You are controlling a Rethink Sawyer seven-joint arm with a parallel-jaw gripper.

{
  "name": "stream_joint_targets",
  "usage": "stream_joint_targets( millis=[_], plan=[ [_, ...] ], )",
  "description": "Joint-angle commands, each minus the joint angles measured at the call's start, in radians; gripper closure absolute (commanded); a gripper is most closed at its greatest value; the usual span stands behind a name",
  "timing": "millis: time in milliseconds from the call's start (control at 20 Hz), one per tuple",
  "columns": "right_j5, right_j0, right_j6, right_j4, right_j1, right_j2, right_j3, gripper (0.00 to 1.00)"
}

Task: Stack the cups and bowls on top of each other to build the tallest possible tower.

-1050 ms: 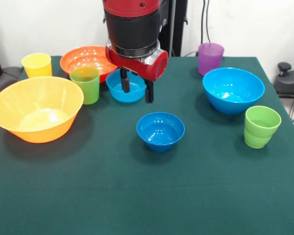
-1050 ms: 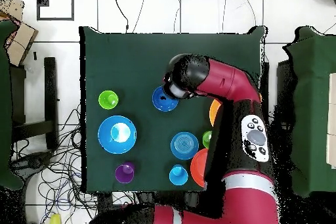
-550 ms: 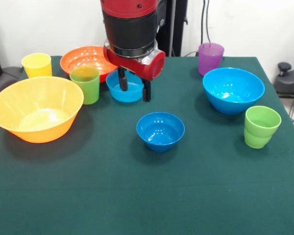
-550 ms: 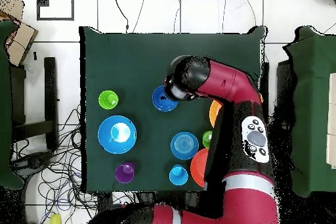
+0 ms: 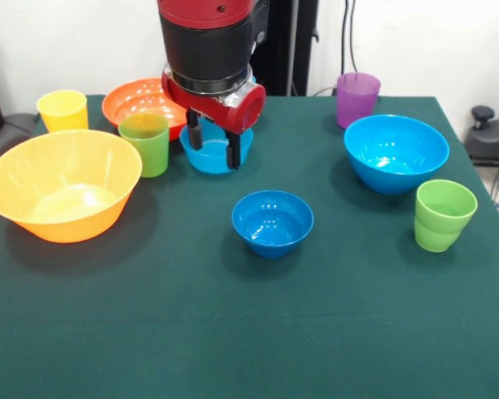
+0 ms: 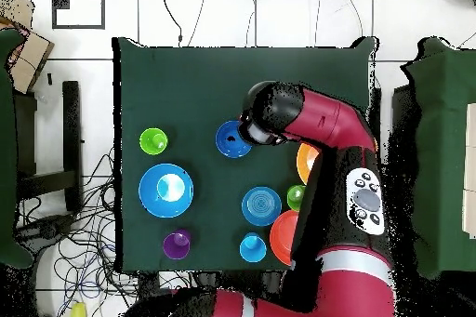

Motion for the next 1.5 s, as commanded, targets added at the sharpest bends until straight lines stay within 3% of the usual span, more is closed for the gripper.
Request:
stream_joint_targets(
  millis=[50, 650, 1250, 1500],
  plan=[
    [-0.015, 0.038, 0.167, 0.018, 0.061, 0.024, 0.069, 0.0],
    [0.008, 0.057, 0.191, 0.052, 0.061, -0.012, 0.074, 0.0],
    [-0.134, 0.155, 0.228, 0.049, 0.048, -0.069, 0.169, 0.0],
    [-0.173, 0.168, 0.225, 0.095, 0.021, -0.056, 0.247, 0.0]
  ],
)
